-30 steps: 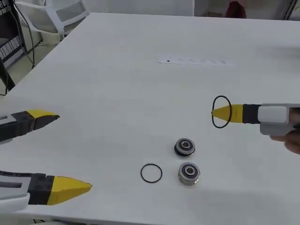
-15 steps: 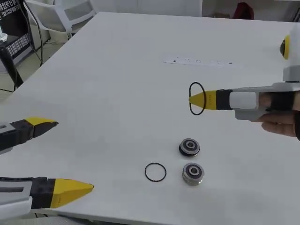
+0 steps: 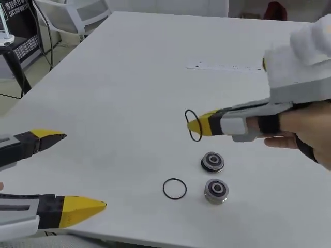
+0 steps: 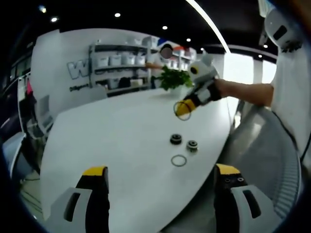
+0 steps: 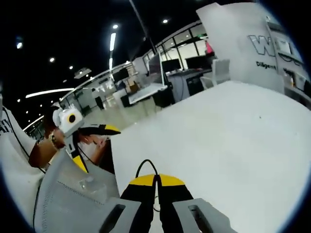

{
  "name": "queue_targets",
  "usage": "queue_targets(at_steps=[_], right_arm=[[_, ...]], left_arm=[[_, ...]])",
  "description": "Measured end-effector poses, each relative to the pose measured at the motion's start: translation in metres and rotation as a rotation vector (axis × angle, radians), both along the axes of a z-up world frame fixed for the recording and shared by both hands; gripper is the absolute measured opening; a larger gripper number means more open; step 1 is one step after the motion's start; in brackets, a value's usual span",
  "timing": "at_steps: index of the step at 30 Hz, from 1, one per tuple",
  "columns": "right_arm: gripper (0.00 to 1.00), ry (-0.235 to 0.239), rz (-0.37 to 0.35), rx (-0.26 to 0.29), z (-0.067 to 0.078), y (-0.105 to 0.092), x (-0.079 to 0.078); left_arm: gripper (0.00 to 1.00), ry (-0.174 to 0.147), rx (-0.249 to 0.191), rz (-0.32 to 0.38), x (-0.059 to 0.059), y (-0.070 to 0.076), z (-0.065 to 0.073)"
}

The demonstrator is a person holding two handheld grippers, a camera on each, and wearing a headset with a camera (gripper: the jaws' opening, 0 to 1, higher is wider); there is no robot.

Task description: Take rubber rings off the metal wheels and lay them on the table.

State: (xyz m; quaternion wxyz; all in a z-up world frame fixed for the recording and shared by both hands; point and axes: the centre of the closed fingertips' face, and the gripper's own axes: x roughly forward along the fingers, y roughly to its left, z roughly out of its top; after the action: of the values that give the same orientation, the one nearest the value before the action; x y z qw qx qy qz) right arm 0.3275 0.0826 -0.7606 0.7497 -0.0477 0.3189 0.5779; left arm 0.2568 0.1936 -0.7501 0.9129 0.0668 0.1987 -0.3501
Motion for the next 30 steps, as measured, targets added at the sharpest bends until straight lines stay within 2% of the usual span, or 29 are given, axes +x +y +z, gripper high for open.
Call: queue_targets(at_steps=[3,6,11,18,22,30], right_arm=[[0.00,0.004,0.005,-0.027,-0.018,0.002,-0.004],[0.00,0.051,0.009,-0.070,-0.039,-0.003,-0.009],[0.00,0.093,-0.010,-0.144,-0.069,-0.013,-0.008],[0.00,0.099,-0.053,-0.181,-0.082,-0.020,0.000],[0.00,0.078,-0.045,-0.229,-0.091,-0.024,-0.001],[0.00,0.070,-0.030,-0.250,-0.096,-0.024,-0.001]], left_arm=[[0.91,-0.002,0.001,0.002,0.000,0.000,0.000],[0.90,0.005,0.004,0.002,0.000,-0.001,-0.001],[0.90,0.004,0.005,0.003,0.000,-0.001,-0.001],[0.88,0.007,0.003,0.010,-0.001,-0.001,-0.001],[0.89,0.010,0.001,0.016,-0.001,0.000,-0.002],[0.90,0.011,0.010,0.012,0.001,0.000,-0.005]])
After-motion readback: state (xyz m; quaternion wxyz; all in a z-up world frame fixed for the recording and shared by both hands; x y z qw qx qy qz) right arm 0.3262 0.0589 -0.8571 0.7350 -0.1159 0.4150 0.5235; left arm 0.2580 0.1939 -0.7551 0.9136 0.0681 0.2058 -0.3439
